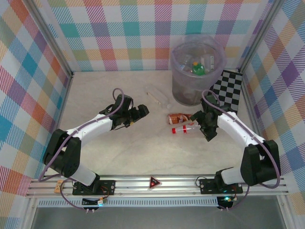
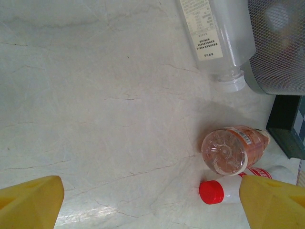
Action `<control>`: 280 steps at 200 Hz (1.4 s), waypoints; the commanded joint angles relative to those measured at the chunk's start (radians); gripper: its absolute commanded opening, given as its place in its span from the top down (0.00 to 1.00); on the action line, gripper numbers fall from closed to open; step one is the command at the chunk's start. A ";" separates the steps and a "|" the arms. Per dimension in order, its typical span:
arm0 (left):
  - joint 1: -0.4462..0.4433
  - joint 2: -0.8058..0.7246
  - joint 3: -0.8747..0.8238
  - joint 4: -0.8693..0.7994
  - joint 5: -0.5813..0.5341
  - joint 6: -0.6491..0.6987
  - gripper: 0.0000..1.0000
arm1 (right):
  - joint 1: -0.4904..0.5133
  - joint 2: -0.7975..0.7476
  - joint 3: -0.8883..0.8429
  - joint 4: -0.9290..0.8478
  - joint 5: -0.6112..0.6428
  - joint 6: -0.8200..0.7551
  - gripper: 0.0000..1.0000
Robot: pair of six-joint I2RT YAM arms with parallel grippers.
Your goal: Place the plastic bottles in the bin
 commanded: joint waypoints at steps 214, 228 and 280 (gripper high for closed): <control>0.009 -0.014 -0.009 -0.027 -0.026 0.010 0.06 | 0.026 0.102 -0.054 0.161 -0.011 0.177 0.43; 0.009 -0.011 -0.005 -0.027 -0.026 0.010 0.06 | 0.026 0.060 -0.030 0.117 -0.003 0.147 0.46; 0.010 0.018 0.013 -0.022 -0.014 0.014 0.06 | 0.023 -0.070 0.182 -0.097 0.028 -0.074 0.54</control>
